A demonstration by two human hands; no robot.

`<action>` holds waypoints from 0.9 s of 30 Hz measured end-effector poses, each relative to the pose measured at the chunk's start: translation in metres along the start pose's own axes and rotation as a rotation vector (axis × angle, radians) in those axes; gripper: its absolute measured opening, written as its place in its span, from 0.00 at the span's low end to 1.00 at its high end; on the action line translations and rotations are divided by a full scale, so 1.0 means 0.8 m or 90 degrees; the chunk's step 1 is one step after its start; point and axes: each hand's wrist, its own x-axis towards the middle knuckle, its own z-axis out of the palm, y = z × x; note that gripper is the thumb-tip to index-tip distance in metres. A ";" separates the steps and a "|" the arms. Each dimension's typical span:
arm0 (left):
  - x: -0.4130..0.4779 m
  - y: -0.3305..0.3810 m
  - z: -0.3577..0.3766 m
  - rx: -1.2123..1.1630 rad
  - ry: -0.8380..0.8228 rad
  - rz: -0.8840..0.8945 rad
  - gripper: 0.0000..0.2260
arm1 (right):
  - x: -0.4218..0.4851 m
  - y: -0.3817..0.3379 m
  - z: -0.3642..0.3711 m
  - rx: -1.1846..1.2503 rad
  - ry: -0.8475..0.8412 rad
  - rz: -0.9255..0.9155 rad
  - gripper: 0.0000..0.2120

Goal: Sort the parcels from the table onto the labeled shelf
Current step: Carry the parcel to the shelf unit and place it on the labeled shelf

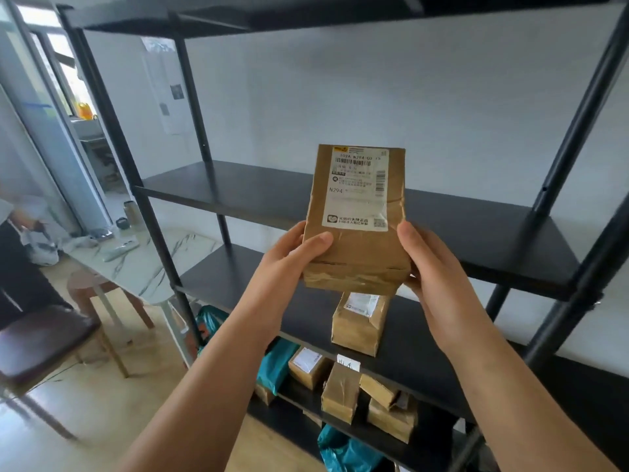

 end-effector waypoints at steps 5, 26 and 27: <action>0.065 0.010 -0.013 -0.058 0.009 -0.010 0.16 | 0.035 -0.002 0.021 -0.004 0.075 -0.046 0.39; 0.259 0.017 -0.054 0.059 -0.176 -0.064 0.30 | 0.176 -0.013 0.106 -0.160 0.343 0.079 0.15; 0.261 0.013 -0.052 0.062 -0.175 -0.066 0.31 | 0.180 -0.011 0.103 -0.157 0.345 0.090 0.15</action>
